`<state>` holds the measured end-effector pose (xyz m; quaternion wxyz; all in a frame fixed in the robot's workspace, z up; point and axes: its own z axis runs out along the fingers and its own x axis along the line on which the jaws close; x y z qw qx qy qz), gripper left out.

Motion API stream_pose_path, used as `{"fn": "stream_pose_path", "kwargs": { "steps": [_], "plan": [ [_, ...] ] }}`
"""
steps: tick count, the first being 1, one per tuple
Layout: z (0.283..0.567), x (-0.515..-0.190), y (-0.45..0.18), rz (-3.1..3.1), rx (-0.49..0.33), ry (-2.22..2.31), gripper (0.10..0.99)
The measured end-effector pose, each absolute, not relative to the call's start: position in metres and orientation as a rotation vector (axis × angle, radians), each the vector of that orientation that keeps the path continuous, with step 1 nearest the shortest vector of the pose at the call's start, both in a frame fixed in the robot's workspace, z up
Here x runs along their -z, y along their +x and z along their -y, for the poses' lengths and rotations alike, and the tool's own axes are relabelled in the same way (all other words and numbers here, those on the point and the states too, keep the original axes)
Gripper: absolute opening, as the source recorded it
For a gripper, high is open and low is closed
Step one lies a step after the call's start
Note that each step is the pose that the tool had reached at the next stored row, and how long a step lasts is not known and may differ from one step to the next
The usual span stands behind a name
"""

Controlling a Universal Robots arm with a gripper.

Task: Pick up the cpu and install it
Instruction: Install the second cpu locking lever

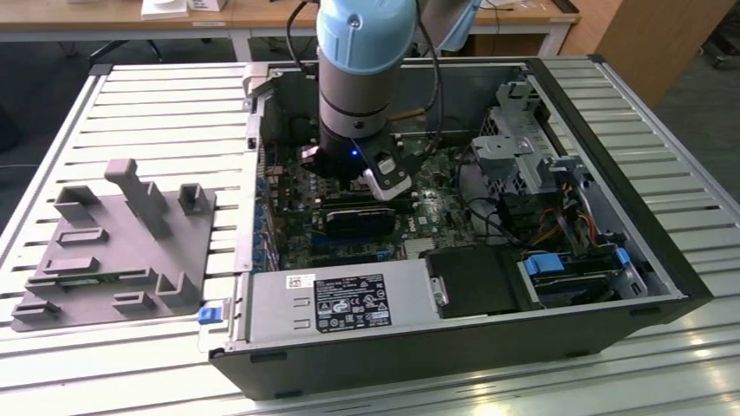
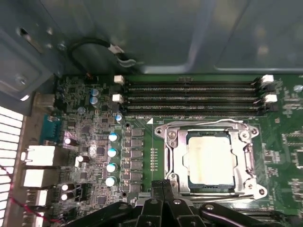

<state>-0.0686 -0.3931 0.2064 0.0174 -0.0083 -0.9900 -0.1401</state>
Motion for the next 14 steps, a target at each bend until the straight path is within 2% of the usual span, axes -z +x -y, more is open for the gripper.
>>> {"fn": "stream_pose_path", "kwargs": {
  "steps": [14],
  "plan": [
    [0.393, -0.233, -0.069, 3.073, 0.456, -0.025, 0.106]
  ]
}}
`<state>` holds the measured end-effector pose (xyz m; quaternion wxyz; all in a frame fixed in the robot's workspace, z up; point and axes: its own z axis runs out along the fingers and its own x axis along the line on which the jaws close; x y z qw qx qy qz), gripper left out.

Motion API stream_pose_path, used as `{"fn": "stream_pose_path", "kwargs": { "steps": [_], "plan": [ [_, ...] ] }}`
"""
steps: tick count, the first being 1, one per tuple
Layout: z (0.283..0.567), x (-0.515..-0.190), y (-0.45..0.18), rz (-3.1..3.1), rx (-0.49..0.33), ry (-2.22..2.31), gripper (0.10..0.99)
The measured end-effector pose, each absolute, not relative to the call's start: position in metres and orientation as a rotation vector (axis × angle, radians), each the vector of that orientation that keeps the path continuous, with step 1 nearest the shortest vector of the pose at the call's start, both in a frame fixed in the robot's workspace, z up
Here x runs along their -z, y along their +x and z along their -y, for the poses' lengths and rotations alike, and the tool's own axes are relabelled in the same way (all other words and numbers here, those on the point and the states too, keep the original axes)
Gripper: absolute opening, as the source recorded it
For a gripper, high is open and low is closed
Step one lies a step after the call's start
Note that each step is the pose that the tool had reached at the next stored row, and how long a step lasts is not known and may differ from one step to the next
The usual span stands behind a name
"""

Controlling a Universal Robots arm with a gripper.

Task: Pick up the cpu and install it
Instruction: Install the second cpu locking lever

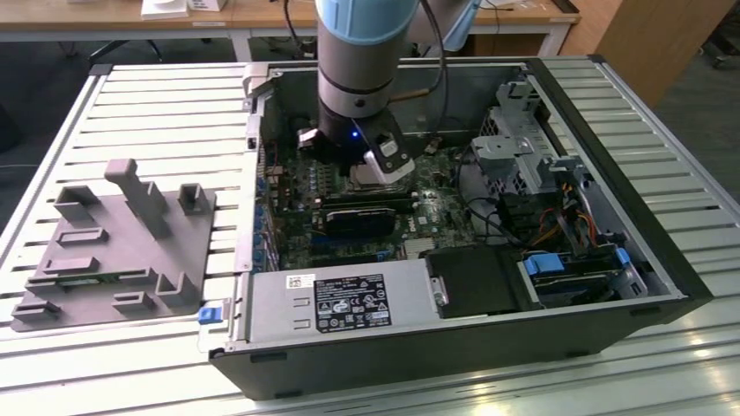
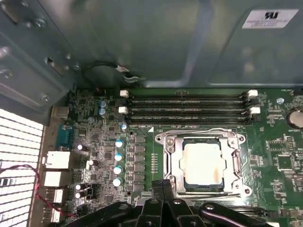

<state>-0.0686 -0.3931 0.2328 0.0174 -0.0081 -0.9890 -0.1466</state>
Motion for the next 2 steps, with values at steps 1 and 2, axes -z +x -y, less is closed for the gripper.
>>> {"fn": "stream_pose_path", "kwargs": {
  "steps": [1, 2],
  "plan": [
    [0.3931, -0.234, -0.0686, 3.073, 0.456, -0.025, 0.106],
    [0.393, -0.2343, -0.0686, 3.073, 0.456, -0.025, 0.106]
  ]
}}
